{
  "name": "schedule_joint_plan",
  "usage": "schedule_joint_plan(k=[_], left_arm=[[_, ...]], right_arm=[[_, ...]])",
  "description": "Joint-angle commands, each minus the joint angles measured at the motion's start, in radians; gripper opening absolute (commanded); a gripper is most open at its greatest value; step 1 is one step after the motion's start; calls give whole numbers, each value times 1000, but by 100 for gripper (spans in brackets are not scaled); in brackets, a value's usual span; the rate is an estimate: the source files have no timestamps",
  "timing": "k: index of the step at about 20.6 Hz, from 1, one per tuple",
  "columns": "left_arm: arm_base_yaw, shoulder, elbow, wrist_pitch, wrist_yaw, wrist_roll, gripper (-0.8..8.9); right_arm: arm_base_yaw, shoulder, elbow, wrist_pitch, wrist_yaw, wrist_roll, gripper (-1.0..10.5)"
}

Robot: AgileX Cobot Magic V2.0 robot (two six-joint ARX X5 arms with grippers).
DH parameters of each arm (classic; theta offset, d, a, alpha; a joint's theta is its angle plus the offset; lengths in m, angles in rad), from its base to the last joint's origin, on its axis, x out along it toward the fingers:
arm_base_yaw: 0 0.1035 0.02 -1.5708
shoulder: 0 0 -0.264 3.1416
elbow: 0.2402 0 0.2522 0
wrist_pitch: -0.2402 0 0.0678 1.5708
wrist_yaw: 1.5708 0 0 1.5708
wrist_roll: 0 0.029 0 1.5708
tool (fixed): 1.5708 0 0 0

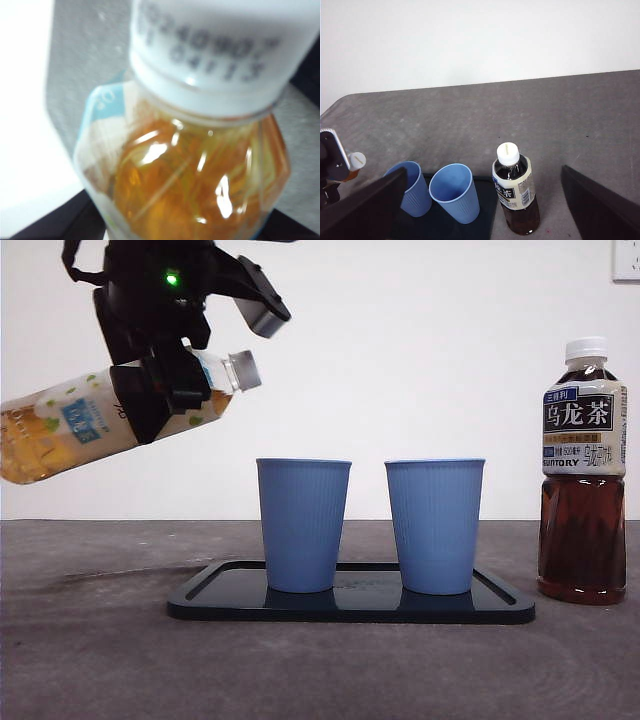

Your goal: Pour the drink into the cup

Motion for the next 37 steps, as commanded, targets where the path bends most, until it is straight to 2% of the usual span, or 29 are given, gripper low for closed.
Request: schedule_joint_plan(k=[1,6,12,24,34,37], left_arm=[[-27,26,35,11,-71,56,176],[-50,71,37,32,-171,118,176],[-74,106,46,52,-216,150,171],[-77,146,46,161,-305,318,149],[-79,149,46,166,-305,345,149],[-85,149,46,167,-305,304,149]], right_arm=[[4,6,15,4,-1,-8,491],[4,6,15,0,-1,-8,491],[4,6,15,-21,-1,-9,491],[4,6,15,-21,-1,-11,491],[4,6,15,-20,-1,-12,491],[4,6,15,-20,-1,-12,491]])
